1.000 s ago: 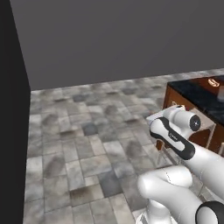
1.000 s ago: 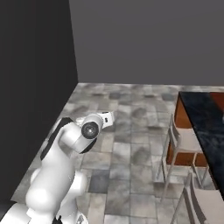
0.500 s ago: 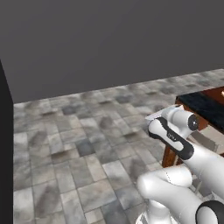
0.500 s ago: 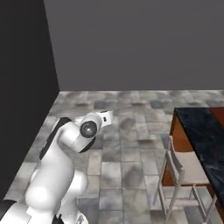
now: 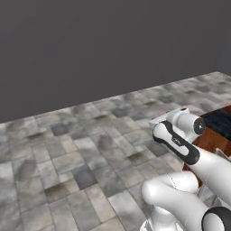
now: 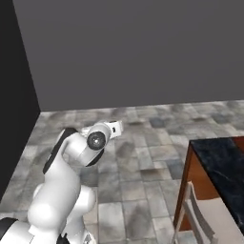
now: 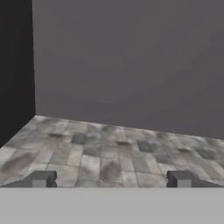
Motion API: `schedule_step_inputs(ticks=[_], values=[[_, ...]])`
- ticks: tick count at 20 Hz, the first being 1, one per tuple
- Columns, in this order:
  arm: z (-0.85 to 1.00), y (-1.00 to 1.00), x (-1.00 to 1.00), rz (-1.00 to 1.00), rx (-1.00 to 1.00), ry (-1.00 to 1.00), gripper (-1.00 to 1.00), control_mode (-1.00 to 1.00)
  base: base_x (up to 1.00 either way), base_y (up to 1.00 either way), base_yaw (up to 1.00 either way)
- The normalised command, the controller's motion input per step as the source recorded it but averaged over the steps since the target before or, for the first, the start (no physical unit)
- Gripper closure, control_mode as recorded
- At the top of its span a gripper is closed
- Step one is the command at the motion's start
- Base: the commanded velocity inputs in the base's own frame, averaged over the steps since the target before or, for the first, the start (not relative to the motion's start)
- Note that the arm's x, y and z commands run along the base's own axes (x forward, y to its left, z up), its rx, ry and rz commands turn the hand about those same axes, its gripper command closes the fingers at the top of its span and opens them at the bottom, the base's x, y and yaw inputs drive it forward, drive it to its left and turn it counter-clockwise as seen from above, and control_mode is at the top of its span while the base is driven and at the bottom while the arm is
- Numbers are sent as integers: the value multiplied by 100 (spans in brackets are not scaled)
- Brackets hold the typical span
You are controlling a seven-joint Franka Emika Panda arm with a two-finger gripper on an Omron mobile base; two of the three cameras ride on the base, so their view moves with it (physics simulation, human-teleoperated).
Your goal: Take the cakes from the fridge and place them on the empty tray on the dining counter.
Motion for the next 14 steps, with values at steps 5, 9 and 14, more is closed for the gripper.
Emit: schedule_step_inputs(ticks=[5,9,14], values=[[0,0,0,0,0,0,-100,100,100,0,-32],[0,0,0,0,0,0,-100,100,100,0,-43],[0,0,0,0,0,0,-100,100,100,0,-51]])
